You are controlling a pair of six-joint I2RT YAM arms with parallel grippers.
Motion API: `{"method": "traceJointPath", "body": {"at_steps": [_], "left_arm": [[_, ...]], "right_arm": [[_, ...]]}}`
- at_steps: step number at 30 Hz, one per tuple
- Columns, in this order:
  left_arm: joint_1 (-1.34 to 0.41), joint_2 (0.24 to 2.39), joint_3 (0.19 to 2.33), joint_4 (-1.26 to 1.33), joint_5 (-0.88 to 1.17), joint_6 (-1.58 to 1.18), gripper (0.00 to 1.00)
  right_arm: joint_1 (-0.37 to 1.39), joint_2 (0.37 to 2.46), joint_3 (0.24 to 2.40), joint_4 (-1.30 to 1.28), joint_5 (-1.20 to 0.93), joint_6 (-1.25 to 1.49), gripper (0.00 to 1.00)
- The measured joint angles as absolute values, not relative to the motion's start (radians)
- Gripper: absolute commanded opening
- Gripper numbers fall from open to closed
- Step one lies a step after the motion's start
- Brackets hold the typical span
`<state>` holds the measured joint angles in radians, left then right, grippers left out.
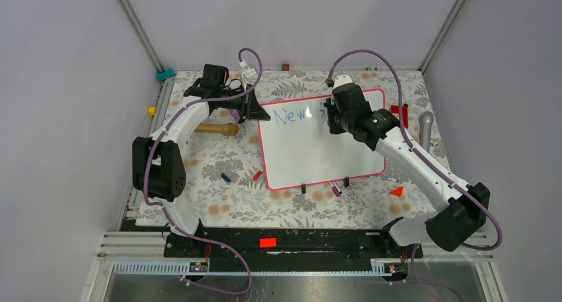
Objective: Write a sentence on the whiteboard
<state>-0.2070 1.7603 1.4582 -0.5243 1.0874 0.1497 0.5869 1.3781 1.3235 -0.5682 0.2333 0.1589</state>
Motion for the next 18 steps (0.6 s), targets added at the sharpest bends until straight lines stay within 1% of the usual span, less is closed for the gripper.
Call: {"method": "traceJointPath", "body": {"at_steps": [18], "left_arm": [[-0.207, 1.760, 1.458, -0.525, 1.087, 0.150, 0.08]], "right_arm": [[0.587, 1.363, 1.281, -0.573, 0.163, 0.197, 0.00]]}}
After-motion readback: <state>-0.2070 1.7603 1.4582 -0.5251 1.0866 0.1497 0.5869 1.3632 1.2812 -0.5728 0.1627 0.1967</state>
